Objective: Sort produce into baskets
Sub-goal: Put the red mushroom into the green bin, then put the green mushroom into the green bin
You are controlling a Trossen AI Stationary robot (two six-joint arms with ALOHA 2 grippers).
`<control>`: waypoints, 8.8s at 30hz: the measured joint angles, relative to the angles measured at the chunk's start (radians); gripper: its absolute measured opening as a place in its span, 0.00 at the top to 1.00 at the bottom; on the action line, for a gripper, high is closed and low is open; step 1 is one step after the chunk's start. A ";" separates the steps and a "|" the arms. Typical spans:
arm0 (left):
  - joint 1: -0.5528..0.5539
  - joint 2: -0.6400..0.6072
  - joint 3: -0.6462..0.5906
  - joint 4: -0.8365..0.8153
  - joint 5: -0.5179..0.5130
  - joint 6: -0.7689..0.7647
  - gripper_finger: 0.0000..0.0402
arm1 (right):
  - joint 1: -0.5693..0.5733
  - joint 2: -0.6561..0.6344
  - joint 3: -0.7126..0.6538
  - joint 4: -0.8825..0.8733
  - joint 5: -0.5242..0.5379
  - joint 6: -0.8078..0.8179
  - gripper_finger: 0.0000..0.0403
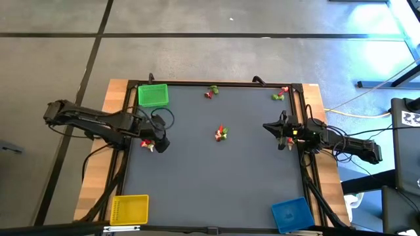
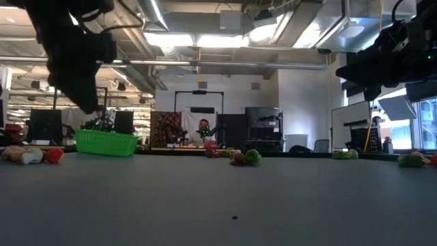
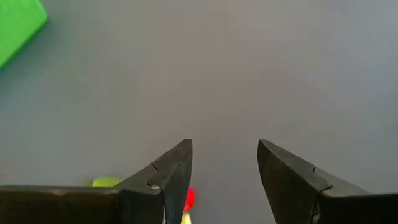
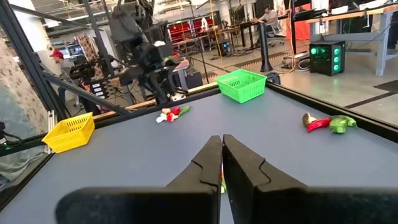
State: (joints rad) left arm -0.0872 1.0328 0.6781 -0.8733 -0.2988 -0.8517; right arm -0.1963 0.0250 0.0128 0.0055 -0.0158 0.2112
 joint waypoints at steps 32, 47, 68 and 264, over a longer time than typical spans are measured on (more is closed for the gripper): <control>-0.017 0.407 0.000 -0.058 0.054 -0.457 0.56 | 0.000 0.000 0.000 -0.003 0.008 0.019 0.96; -0.017 0.409 0.000 -0.054 0.068 -0.414 0.85 | 0.000 0.000 0.000 -0.003 0.008 0.019 0.96; 0.181 0.154 0.110 -0.092 0.037 -0.127 0.88 | 0.000 0.000 -0.001 0.000 0.028 0.019 0.96; 0.495 0.079 0.187 0.025 0.044 0.428 0.87 | 0.000 0.000 -0.001 0.002 0.045 0.045 0.96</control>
State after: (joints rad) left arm 0.4079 1.1122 0.8646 -0.8486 -0.2551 -0.4235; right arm -0.1963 0.0247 0.0120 0.0074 0.0289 0.2562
